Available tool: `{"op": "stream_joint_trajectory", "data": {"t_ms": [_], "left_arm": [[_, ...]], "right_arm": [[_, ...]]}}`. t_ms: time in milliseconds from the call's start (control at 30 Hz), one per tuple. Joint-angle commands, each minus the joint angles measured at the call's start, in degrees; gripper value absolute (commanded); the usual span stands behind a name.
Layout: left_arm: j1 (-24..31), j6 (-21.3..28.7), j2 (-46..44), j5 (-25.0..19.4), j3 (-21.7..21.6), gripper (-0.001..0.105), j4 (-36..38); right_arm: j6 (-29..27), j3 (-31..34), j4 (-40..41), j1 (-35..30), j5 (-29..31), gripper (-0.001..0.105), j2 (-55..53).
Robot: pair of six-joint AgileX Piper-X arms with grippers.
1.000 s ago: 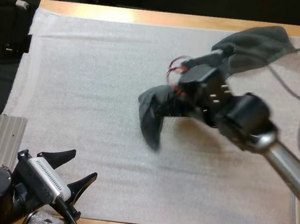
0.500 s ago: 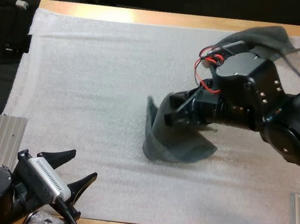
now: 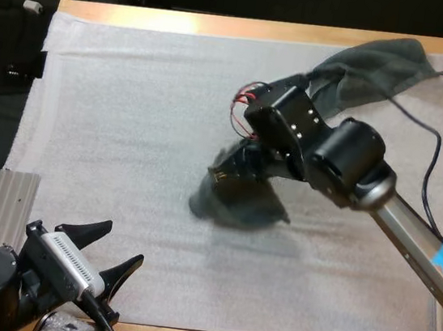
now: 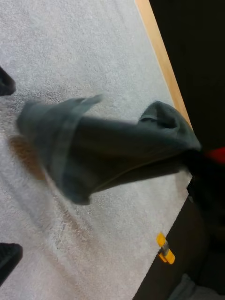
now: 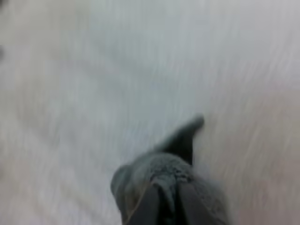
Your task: Pick towel from pile, fold and stack
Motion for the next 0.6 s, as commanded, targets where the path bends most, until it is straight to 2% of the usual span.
{"op": "stream_joint_trajectory", "data": {"t_ms": [0, 100, 200, 367, 467, 567], "left_arm": [[-0.31, 0.08, 0.03, 0.47, -0.31, 0.060, -0.26], [-0.31, 0.46, 0.03, 0.47, -0.31, 0.060, -0.26], [-0.31, 0.72, 0.03, 0.47, -0.31, 0.060, -0.26], [-0.31, 0.70, 0.03, 0.47, -0.31, 0.060, -0.26], [-0.31, 0.70, 0.03, 0.47, -0.31, 0.060, -0.26], [-0.31, 0.70, 0.03, 0.47, -0.31, 0.060, -0.26]], "right_arm": [[-0.91, -0.64, -2.50, 0.55, 1.56, 0.000, -1.11], [-1.15, -0.64, -2.56, 1.24, -0.48, 0.000, 0.36], [-1.15, -0.64, 1.94, 1.54, -4.20, 0.000, 3.38], [-3.08, -0.64, 16.58, 2.89, -15.45, 0.000, 11.46], [-4.50, -0.64, 19.65, 4.35, -15.08, 0.000, 13.88], [-4.59, -0.64, 16.00, 5.87, -10.74, 0.000, 14.02]]}}
